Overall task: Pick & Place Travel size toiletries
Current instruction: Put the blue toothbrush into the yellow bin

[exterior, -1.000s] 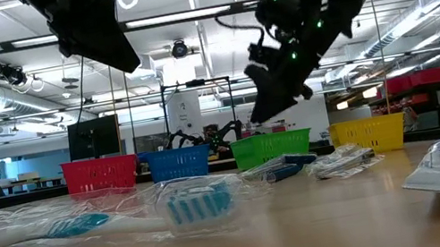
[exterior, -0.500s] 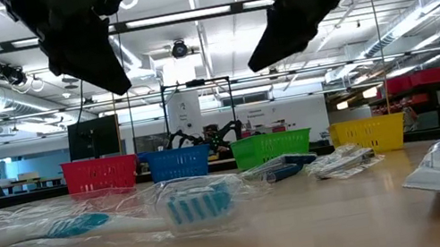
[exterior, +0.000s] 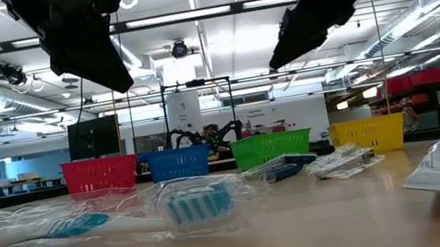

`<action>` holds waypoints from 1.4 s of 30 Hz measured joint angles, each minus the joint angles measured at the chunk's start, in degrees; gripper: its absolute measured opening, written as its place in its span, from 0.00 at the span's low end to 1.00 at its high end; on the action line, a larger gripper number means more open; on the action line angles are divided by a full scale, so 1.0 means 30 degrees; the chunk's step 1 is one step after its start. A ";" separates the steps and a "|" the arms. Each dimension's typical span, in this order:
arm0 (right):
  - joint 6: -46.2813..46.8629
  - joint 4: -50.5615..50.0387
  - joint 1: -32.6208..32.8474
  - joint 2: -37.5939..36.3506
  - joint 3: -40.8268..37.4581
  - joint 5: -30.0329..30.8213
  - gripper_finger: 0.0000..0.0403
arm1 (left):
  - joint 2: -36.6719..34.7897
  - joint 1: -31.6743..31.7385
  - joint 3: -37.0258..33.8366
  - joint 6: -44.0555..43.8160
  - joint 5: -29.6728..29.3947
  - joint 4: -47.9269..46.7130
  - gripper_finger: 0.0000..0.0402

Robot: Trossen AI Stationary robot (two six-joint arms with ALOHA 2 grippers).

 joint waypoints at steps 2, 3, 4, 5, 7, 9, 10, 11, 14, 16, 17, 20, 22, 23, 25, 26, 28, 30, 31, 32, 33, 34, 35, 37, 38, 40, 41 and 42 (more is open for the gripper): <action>-0.0022 -0.0040 0.0355 0.0158 0.0000 -0.0735 0.49 | 0.0000 0.0000 0.0000 -0.0007 -0.0002 0.0041 0.31; -0.0022 -0.0240 0.0537 0.0211 -0.0007 -0.1121 0.49 | 0.0000 0.0000 0.0000 -0.0007 -0.0004 0.0146 0.31; -0.0020 -0.0125 0.0675 0.0352 -0.0007 -0.1584 0.49 | 0.0000 0.0000 0.0000 -0.0007 -0.0007 0.0284 0.31; -0.0022 -0.0113 0.0805 0.0448 -0.0007 -0.2038 0.49 | 0.0000 0.0000 0.0000 -0.0007 -0.0016 0.0429 0.31; -0.0020 -0.0695 0.1041 0.0511 -0.0007 -0.2718 0.49 | 0.0000 -0.0007 0.0000 0.0007 -0.0030 0.0822 0.31; 0.0121 -0.0833 0.1235 0.0657 0.0000 -0.3181 0.49 | 0.0000 -0.0007 0.0000 0.0012 -0.0031 0.1182 0.31; 0.0237 -0.1203 0.1348 0.0657 -0.0007 -0.3202 0.49 | 0.0000 -0.0007 0.0000 0.0019 -0.0038 0.1369 0.31; 0.0438 -0.1297 0.1430 0.0698 -0.0007 -0.3203 0.49 | 0.0000 -0.0007 0.0000 0.0019 -0.0038 0.1588 0.31; 0.0623 -0.1686 0.1591 0.0943 -0.0033 -0.3209 0.49 | 0.0000 -0.0007 0.0000 0.0022 -0.0038 0.1581 0.31; 0.0628 -0.1636 0.1597 0.1194 -0.0243 -0.3202 0.49 | 0.0000 -0.0007 0.0000 0.0048 -0.0078 0.1566 0.31; 0.0716 -0.1649 0.1597 0.1232 -0.0473 -0.3202 0.49 | 0.0000 -0.0007 0.0000 0.0058 -0.0124 0.1585 0.31; 0.1615 -0.1655 0.1597 0.1378 -0.1072 -0.3202 0.49 | 0.0000 -0.0007 0.0000 0.0068 -0.0162 0.1573 0.31; 0.2135 -0.1747 0.1597 0.1365 -0.1507 -0.3197 0.49 | 0.0000 -0.0007 0.0000 0.0068 -0.0184 0.1583 0.31; 0.2269 -0.1696 0.1597 0.1371 -0.1731 -0.3198 0.49 | 0.0000 -0.0007 0.0000 0.0082 -0.0179 0.1513 0.31; 0.2558 -0.1686 0.1597 0.1371 -0.2110 -0.3033 0.49 | 0.0000 -0.0015 0.0000 0.0321 -0.0208 0.1511 0.31; 0.2721 -0.1697 0.1597 0.1371 -0.2276 -0.2743 0.49 | 0.0000 -0.0015 0.0000 0.0452 -0.0250 0.1529 0.31; 0.2948 -0.1640 0.1597 0.1371 -0.2516 -0.2245 0.49 | 0.0000 -0.0015 0.0000 0.0604 -0.0264 0.1515 0.31; 0.2885 -0.1459 0.1597 0.1371 -0.2776 -0.1723 0.49 | 0.0000 -0.0015 0.0000 0.0608 -0.0257 0.1487 0.31; 0.2657 -0.1321 0.1597 0.1371 -0.2919 -0.1541 0.49 | 0.0000 -0.0020 0.0000 0.0637 -0.0244 0.1459 0.31; 0.2356 -0.1209 0.1597 0.1371 -0.3008 -0.1351 0.49 | 0.0000 -0.0044 0.0000 0.0648 -0.0213 0.1457 0.31; 0.2060 -0.1147 0.1590 0.1371 -0.3060 -0.1192 0.49 | 0.0000 -0.0058 0.0000 0.0651 -0.0186 0.1416 0.31; 0.1813 -0.1081 0.1590 0.1371 -0.3090 -0.1184 0.49 | 0.0000 -0.0069 0.0000 0.0656 -0.0184 0.1311 0.31; 0.1595 -0.1056 0.1590 0.1371 -0.3104 -0.1184 0.49 | 0.0000 -0.0087 0.0000 0.0656 -0.0192 0.1185 0.31; 0.1209 -0.1052 0.1597 0.1371 -0.3111 -0.1183 0.49 | 0.0000 -0.0095 0.0000 0.0672 -0.0266 0.0889 0.31; 0.1022 -0.0994 0.1597 0.1371 -0.3111 -0.1184 0.49 | 0.0000 -0.0098 0.0000 0.0891 -0.0294 0.0681 0.31; 0.0646 -0.0673 0.1572 0.1371 -0.3111 -0.1179 0.49 | 0.0000 -0.0104 0.0000 0.1298 -0.0364 0.0434 0.31; 0.0533 -0.0443 0.1552 0.1371 -0.3111 -0.1183 0.49 | 0.0000 -0.0097 0.0000 0.1445 -0.0400 0.0358 0.31; 0.0466 -0.0154 0.1546 0.1371 -0.3111 -0.1184 0.49 | 0.0000 -0.0077 0.0000 0.1565 -0.0417 0.0314 0.31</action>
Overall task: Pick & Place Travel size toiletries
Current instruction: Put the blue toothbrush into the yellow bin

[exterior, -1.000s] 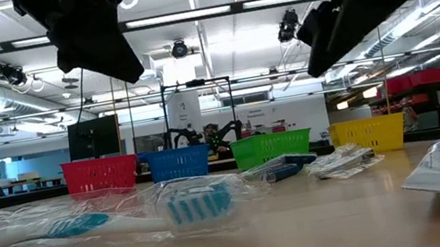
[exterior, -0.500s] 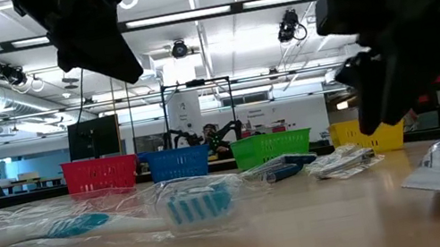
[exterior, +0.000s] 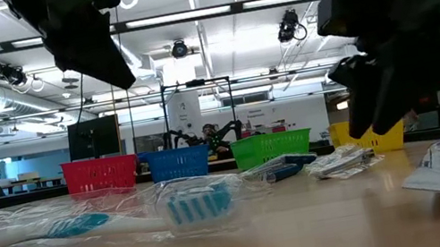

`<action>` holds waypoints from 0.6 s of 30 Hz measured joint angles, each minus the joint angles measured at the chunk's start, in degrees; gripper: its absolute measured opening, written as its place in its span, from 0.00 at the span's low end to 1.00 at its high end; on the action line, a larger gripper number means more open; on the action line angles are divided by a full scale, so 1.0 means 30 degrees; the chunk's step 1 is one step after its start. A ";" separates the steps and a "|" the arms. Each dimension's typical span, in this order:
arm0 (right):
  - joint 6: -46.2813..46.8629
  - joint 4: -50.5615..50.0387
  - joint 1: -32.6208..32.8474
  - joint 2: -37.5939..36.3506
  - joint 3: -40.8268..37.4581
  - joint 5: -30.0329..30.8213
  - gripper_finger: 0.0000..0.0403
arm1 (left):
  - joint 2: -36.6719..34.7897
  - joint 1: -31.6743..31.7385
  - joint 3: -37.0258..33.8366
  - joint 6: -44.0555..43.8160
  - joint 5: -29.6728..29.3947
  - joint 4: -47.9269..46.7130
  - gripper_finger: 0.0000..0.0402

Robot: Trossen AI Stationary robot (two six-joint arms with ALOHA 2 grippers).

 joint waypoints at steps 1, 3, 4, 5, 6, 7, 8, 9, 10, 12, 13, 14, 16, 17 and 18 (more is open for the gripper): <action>-0.0015 0.0276 0.0000 0.0000 0.0000 0.0000 0.49 | 0.0000 0.0006 0.0000 0.0196 -0.0032 -0.0005 0.31; -0.0382 0.0491 -0.0007 -0.0007 0.0000 0.0007 0.49 | 0.0000 0.0011 0.0000 0.0488 -0.0442 0.0014 0.31; -0.0745 0.0421 -0.0013 -0.0007 0.0000 0.0054 0.49 | 0.0000 0.0011 0.0000 0.0588 -0.0720 0.0014 0.31; -0.1216 0.0335 -0.0027 -0.0007 0.0000 0.0350 0.49 | 0.0000 0.0011 0.0000 0.0729 -0.0997 0.0007 0.31; -0.1760 0.0278 -0.0063 -0.0007 0.0000 0.0879 0.49 | 0.0000 0.0029 0.0000 0.0764 -0.1258 0.0027 0.31; -0.2249 0.0252 -0.0126 -0.0007 0.0000 0.1436 0.49 | 0.0000 0.0038 0.0000 0.0788 -0.1486 0.0031 0.31; -0.2540 0.0234 -0.0259 -0.0007 0.0000 0.1851 0.49 | 0.0000 0.0040 0.0000 0.0788 -0.1662 0.0029 0.31; -0.2706 0.0236 -0.0451 -0.0007 0.0000 0.2125 0.49 | 0.0000 0.0043 0.0000 0.0786 -0.1776 0.0029 0.31; -0.2780 0.0250 -0.0641 -0.0007 0.0000 0.2291 0.49 | 0.0000 0.0047 0.0000 0.0781 -0.1834 0.0029 0.31; -0.2871 0.0234 -0.1063 -0.0007 0.0000 0.2381 0.49 | 0.0000 0.0047 0.0000 0.0774 -0.1829 0.0029 0.31; -0.3092 0.0185 -0.1289 -0.0007 0.0000 0.2379 0.49 | 0.0000 0.0047 0.0000 0.0781 -0.1829 0.0029 0.31; -0.3380 0.0157 -0.1527 -0.0007 0.0000 0.2375 0.49 | 0.0000 0.0047 0.0000 0.0774 -0.1829 0.0029 0.31; -0.3927 0.0162 -0.1993 -0.0007 0.0000 0.2368 0.49 | 0.0000 0.0047 0.0000 0.0774 -0.1833 0.0029 0.31; -0.4185 0.0160 -0.2238 -0.0007 0.0000 0.2368 0.49 | 0.0000 0.0047 0.0000 0.0800 -0.1836 0.0029 0.31; -0.4493 0.0136 -0.2469 -0.0007 0.0000 0.2361 0.49 | 0.0000 0.0047 0.0000 0.0846 -0.1829 0.0029 0.31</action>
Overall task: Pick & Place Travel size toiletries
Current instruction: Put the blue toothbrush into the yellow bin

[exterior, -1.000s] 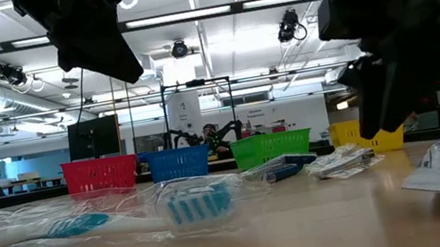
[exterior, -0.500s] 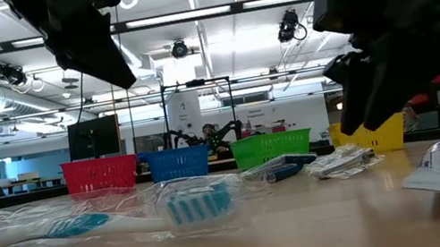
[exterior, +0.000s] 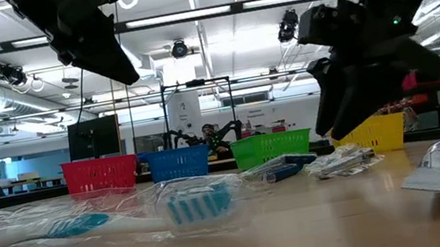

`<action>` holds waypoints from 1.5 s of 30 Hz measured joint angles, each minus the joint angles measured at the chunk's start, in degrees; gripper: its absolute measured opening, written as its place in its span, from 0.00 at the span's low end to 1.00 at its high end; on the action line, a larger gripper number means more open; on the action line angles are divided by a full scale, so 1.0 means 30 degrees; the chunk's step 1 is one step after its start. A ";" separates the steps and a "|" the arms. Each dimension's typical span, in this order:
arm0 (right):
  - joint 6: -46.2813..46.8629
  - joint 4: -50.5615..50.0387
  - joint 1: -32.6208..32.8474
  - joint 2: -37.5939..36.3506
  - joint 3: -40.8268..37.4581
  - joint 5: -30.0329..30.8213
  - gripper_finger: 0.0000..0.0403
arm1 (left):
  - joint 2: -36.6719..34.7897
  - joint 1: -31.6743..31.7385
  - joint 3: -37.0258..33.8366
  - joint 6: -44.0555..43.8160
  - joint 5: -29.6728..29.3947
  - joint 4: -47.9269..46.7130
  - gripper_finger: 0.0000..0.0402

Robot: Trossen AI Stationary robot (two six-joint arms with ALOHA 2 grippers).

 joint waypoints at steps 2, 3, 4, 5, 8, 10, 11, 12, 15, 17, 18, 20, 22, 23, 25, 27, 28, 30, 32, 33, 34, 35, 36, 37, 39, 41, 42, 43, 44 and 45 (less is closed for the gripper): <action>-0.0785 -0.0187 -0.0451 0.0000 0.0000 -0.0007 0.49 | 0.0000 0.0000 0.0000 0.0114 -0.0007 0.0000 0.31; -0.1115 -0.0347 -0.0675 0.0000 0.0000 -0.0026 0.49 | 0.0000 0.0000 0.0000 0.0117 -0.0007 0.0000 0.31; -0.1387 -0.0494 -0.0920 0.0000 0.0000 -0.0143 0.49 | 0.0000 0.0000 0.0000 0.0117 -0.0007 0.0000 0.31; -0.1506 -0.0614 -0.1169 0.0000 0.0000 -0.0484 0.49 | 0.0000 0.0000 0.0000 0.0119 -0.0007 0.0000 0.31; -0.1530 -0.0799 -0.1828 0.0000 0.0000 -0.1841 0.49 | 0.0000 0.0000 0.0000 0.0117 -0.0007 0.0000 0.31; -0.1807 -0.0770 -0.2100 0.0064 0.0000 -0.2038 0.49 | 0.0000 0.0000 0.0000 0.0113 -0.0007 0.0000 0.31; -0.2068 -0.0714 -0.2216 0.0157 0.0000 -0.2036 0.49 | 0.0000 0.0000 0.0000 0.0115 -0.0027 0.0006 0.31; -0.2363 -0.0799 -0.2336 0.0278 0.0000 -0.2060 0.49 | 0.0000 0.0000 0.0000 0.0122 -0.0114 0.0002 0.31; -0.3191 -0.0834 -0.2664 0.0948 -0.0004 -0.2062 0.49 | 0.0000 0.0007 0.0000 0.0093 -0.0160 0.0029 0.31; -0.3724 -0.0656 -0.2837 0.1453 -0.0007 -0.2079 0.49 | 0.0000 0.0007 0.0000 0.0021 -0.0160 0.0041 0.31; -0.3915 -0.0502 -0.2929 0.1616 0.0016 -0.2093 0.49 | 0.0000 0.0007 0.0000 0.0015 -0.0152 0.0044 0.31; -0.4104 -0.0181 -0.3102 0.2012 0.0073 -0.2095 0.48 | 0.0000 0.0007 0.0000 0.0008 -0.0124 0.0072 0.31; -0.4097 -0.0132 -0.3226 0.2235 0.0087 -0.2225 0.46 | 0.0000 0.0007 0.0000 -0.0013 -0.0121 0.0070 0.31; -0.4097 -0.0189 -0.3266 0.2251 0.0087 -0.2336 0.43 | 0.0000 0.0007 0.0000 -0.0014 -0.0122 0.0073 0.31; -0.3999 -0.0317 -0.3423 0.2263 0.0087 -0.2918 0.36 | 0.0000 0.0007 0.0000 -0.0022 -0.0114 0.0068 0.31; -0.3322 -0.0460 -0.3581 0.2273 0.0087 -0.3559 0.27 | 0.0000 0.0007 0.0000 -0.0029 -0.0109 0.0066 0.31; -0.2958 -0.0535 -0.3663 0.2273 0.0085 -0.3878 0.22 | 0.0000 0.0007 0.0000 -0.0029 -0.0109 0.0066 0.31; -0.2124 -0.0670 -0.3790 0.2280 0.0080 -0.4382 0.13 | 0.0000 0.0007 0.0000 -0.0036 -0.0089 0.0066 0.31; -0.1213 -0.0717 -0.3799 0.2263 0.0068 -0.4410 0.08 | 0.0000 0.0007 0.0000 -0.0036 -0.0073 0.0066 0.31; -0.0737 -0.0717 -0.3790 0.2207 0.0057 -0.4373 0.06 | 0.0000 0.0007 0.0000 -0.0041 -0.0073 0.0063 0.31; -0.0281 -0.0720 -0.3779 0.2130 0.0051 -0.4360 0.05 | 0.0000 0.0007 0.0000 -0.0037 -0.0073 0.0058 0.31; 0.0245 -0.0759 -0.3729 0.1948 0.0061 -0.4357 0.05 | 0.0000 0.0007 0.0000 -0.0037 -0.0073 0.0064 0.31; 0.0897 -0.0832 -0.3677 0.1770 0.0064 -0.4356 0.05 | 0.0000 0.0001 0.0000 -0.0043 -0.0073 0.0058 0.31; 0.1641 -0.0991 -0.3642 0.1434 0.0006 -0.4343 0.05 | 0.0000 0.0007 0.0000 -0.0044 -0.0073 0.0065 0.31; 0.3314 -0.1388 -0.3548 0.0546 -0.0065 -0.4346 0.03 | 0.0000 0.0007 0.0000 -0.0044 -0.0073 0.0064 0.31; 0.4870 -0.1475 -0.3405 -0.0607 -0.0066 -0.4382 0.02 | 0.0000 0.0007 0.0000 -0.0044 -0.0066 0.0058 0.31; 0.5395 -0.1603 -0.3332 -0.1330 -0.0066 -0.4438 0.02 | 0.0000 0.0007 0.0000 -0.0041 -0.0066 0.0054 0.31; 0.5788 -0.1795 -0.3258 -0.2024 -0.0053 -0.4431 0.02 | 0.0000 0.0007 0.0000 -0.0033 -0.0066 0.0055 0.31; 0.6048 -0.2007 -0.3196 -0.2755 -0.0051 -0.4432 0.02 | 0.0000 0.0007 0.0000 0.0013 -0.0066 0.0069 0.31; 0.6218 -0.2336 -0.3160 -0.3517 -0.0047 -0.4430 0.02 | 0.0000 0.0007 0.0000 0.0081 -0.0070 0.0061 0.31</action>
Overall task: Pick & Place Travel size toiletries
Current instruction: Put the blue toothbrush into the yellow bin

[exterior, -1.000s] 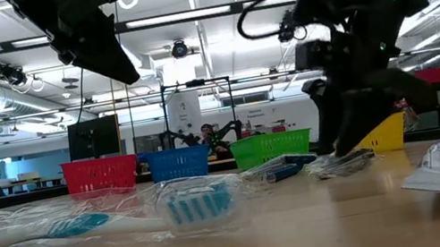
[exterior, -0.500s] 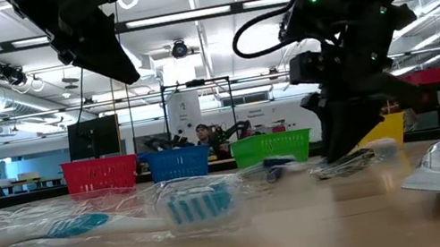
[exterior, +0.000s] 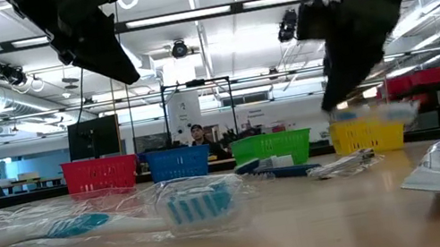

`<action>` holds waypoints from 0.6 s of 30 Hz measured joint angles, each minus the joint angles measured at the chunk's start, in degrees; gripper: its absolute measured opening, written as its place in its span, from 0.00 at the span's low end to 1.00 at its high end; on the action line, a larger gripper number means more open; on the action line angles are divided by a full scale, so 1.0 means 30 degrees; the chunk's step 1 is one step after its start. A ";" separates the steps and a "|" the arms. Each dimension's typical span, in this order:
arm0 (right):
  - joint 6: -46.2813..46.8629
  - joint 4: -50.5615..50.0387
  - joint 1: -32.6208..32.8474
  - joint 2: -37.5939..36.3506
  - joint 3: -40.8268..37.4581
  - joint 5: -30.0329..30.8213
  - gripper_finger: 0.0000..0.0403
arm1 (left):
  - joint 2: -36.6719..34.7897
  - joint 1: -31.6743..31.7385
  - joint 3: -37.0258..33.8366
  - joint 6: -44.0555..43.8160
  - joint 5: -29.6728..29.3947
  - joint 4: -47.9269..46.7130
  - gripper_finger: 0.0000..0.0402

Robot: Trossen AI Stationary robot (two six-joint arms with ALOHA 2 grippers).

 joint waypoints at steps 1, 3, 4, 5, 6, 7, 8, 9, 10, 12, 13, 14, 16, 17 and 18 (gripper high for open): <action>0.0205 -0.0175 0.0019 -0.0776 -0.0004 0.0014 0.02 | 0.0000 0.0000 0.0000 0.0053 -0.0002 -0.0001 0.31; 0.0519 -0.0206 0.0011 -0.2341 0.0005 0.0481 0.02 | 0.0000 0.0000 0.0000 0.0087 -0.0003 -0.0002 0.31; 0.0610 -0.0223 0.0012 -0.3093 0.0018 0.1198 0.02 | 0.0000 0.0000 0.0000 0.0080 -0.0003 -0.0002 0.31; 0.0636 -0.0226 0.0026 -0.3827 0.0018 0.2139 0.02 | 0.0000 0.0000 0.0000 0.0072 -0.0003 0.0004 0.31; 0.0642 -0.0264 0.0026 -0.4448 0.0018 0.3424 0.02 | 0.0000 0.0000 0.0000 0.0072 -0.0003 0.0018 0.31; 0.0642 -0.0268 0.0012 -0.5017 0.0025 0.5074 0.02 | 0.0000 0.0000 0.0000 0.0072 -0.0003 0.0042 0.31; 0.0648 -0.0268 0.0005 -0.5475 0.0025 0.6902 0.02 | 0.0000 0.0000 0.0000 0.0072 -0.0007 0.0056 0.31; 0.0782 -0.0271 -0.0004 -0.5879 0.0033 0.8988 0.02 | 0.0000 0.0000 0.0000 0.0072 -0.0010 0.0049 0.31; 0.0923 -0.0309 -0.0011 -0.6172 0.0040 1.1036 0.02 | 0.0000 0.0000 0.0000 0.0072 -0.0014 0.0056 0.31; 0.1004 -0.0450 -0.0142 -0.6474 0.0042 1.4460 0.02 | 0.0000 0.0000 0.0000 0.0072 -0.0068 0.0063 0.31; 0.1060 -0.0503 -0.0266 -0.6485 0.0047 1.5756 0.02 | 0.0000 0.0000 0.0000 0.0072 -0.0067 0.0063 0.31; 0.1230 -0.0630 -0.0440 -0.6471 0.0029 1.6605 0.02 | 0.0000 0.0000 0.0000 0.0072 -0.0068 0.0084 0.31; 0.2097 -0.0302 -0.0925 -0.6348 -0.0339 1.7477 0.02 | 0.0000 0.0000 0.0000 0.0072 -0.0068 0.0125 0.31; 0.2644 -0.0278 -0.1196 -0.6251 -0.0628 1.7517 0.02 | 0.0000 -0.0002 0.0000 0.0072 -0.0068 0.0166 0.31; 0.3220 -0.0308 -0.1468 -0.6150 -0.1027 1.7522 0.02 | 0.0000 0.0000 0.0000 0.0072 -0.0071 0.0211 0.31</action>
